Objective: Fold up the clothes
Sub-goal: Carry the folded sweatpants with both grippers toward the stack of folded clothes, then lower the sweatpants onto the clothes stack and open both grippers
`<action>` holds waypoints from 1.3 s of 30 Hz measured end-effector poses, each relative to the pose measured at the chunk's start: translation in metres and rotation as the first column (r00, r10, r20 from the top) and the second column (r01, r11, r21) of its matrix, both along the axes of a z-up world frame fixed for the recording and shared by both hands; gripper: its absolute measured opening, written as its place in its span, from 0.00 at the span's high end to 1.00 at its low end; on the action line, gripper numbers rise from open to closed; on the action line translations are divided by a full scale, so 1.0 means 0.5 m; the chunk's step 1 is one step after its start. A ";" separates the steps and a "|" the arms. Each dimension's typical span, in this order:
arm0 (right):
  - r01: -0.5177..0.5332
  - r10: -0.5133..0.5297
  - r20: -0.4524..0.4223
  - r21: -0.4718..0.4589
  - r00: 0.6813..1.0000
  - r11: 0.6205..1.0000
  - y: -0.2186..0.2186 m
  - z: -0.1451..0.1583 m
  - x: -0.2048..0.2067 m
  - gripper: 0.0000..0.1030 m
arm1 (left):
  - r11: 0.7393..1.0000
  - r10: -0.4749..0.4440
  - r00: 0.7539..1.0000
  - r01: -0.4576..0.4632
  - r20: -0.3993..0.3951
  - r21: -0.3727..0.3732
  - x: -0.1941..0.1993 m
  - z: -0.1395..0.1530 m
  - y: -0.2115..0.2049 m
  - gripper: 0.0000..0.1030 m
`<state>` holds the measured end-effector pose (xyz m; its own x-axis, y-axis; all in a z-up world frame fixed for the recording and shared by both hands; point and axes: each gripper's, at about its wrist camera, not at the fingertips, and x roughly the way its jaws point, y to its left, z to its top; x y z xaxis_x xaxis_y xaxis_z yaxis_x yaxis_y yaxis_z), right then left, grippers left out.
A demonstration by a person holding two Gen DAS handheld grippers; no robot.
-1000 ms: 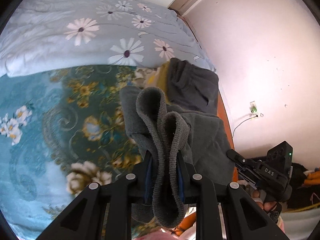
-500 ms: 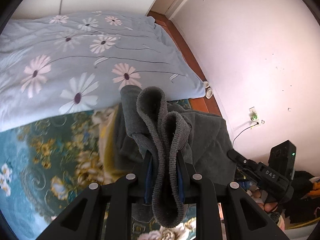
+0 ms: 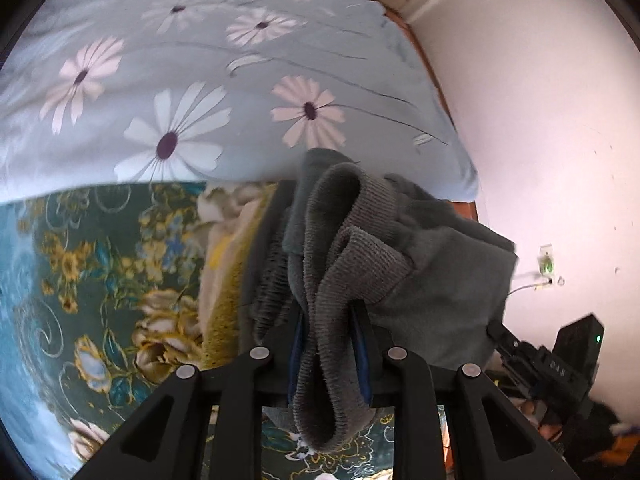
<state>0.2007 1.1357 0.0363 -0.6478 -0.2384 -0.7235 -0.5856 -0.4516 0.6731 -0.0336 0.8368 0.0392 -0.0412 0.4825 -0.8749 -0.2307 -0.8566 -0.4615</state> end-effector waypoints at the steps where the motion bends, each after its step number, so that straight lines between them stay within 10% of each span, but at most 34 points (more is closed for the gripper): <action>1: -0.001 0.001 -0.004 -0.006 1.000 1.000 0.002 -0.001 0.004 0.89 | 1.000 0.007 1.000 -0.007 0.006 0.002 -0.001 -0.001 -0.004 0.75; 9: -0.083 0.093 -0.028 0.243 0.995 0.966 -0.035 0.129 0.006 0.87 | 0.999 0.044 0.998 -0.042 -0.054 0.035 0.012 0.073 -0.040 0.73; 14: -0.212 0.224 0.000 0.331 0.974 0.920 -0.066 0.138 -0.079 0.87 | 0.993 -0.114 0.984 0.119 -0.137 0.025 0.047 0.111 0.025 0.73; 28: -0.184 0.147 0.245 0.135 0.958 0.974 0.041 -0.046 -0.189 0.91 | 0.984 -0.162 0.981 0.152 -0.109 -0.094 0.005 -0.002 0.074 0.74; 39: -0.232 0.213 0.096 0.297 0.972 0.926 -0.047 0.090 -0.105 0.88 | 0.972 -0.232 0.956 0.223 -0.180 -0.071 -0.018 0.072 0.126 0.73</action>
